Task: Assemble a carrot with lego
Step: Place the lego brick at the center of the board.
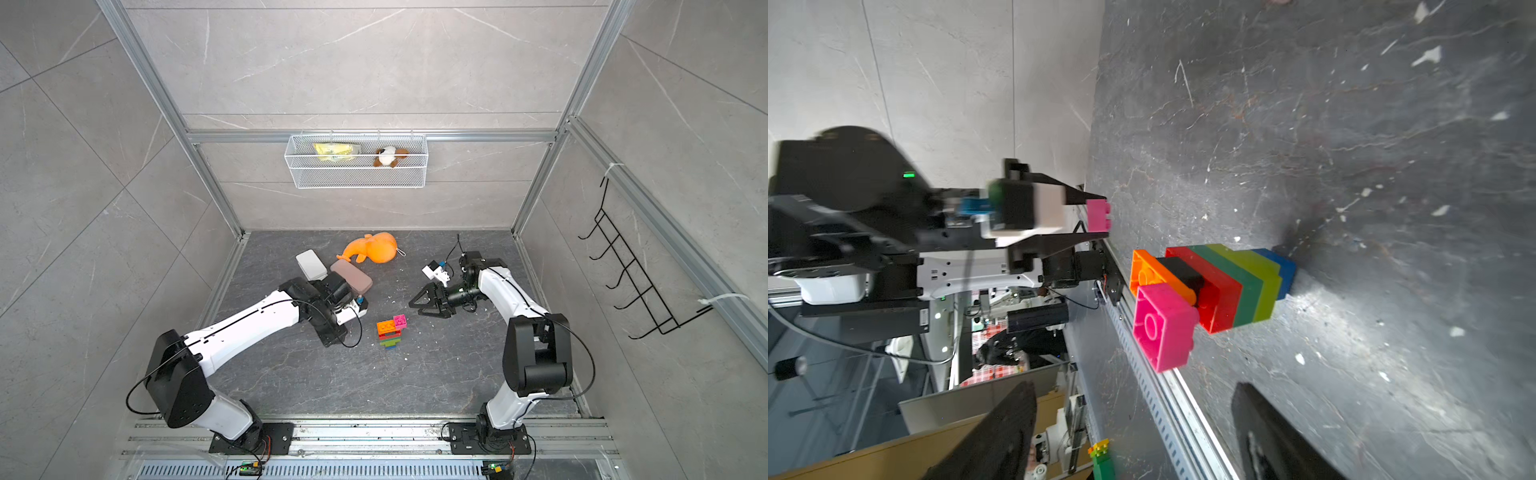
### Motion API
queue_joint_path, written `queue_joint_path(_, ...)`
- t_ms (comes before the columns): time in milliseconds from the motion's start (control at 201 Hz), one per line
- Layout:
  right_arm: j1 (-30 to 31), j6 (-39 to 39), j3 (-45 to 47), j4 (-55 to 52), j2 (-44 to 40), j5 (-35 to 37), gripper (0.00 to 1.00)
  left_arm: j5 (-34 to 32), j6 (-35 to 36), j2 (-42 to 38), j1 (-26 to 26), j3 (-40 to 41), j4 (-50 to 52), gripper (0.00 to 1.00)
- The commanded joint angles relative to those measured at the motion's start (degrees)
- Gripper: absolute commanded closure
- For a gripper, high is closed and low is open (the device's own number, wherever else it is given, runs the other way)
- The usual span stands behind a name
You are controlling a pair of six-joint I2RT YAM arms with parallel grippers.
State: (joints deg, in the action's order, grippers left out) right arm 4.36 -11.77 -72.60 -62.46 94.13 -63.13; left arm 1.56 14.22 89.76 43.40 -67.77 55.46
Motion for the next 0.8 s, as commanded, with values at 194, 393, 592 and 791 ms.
queue_joint_path(194,0.15,0.37,-1.74,-1.62,-0.48,4.37,0.22,1.74,-4.52,4.43,-4.11,8.06,-15.73,0.76)
queue_joint_path(393,0.19,-0.10,-1.53,-1.36,0.43,3.73,0.22,1.74,-3.83,8.10,-4.81,8.08,-17.89,0.73)
queue_joint_path(592,0.16,-0.62,-1.03,-1.53,0.71,3.37,0.22,1.52,-2.32,10.05,-5.33,7.80,-18.98,0.70)
queue_joint_path(791,0.21,-0.97,-1.11,-1.62,1.05,3.09,0.22,4.82,-0.43,6.83,-6.99,11.99,-23.96,0.58)
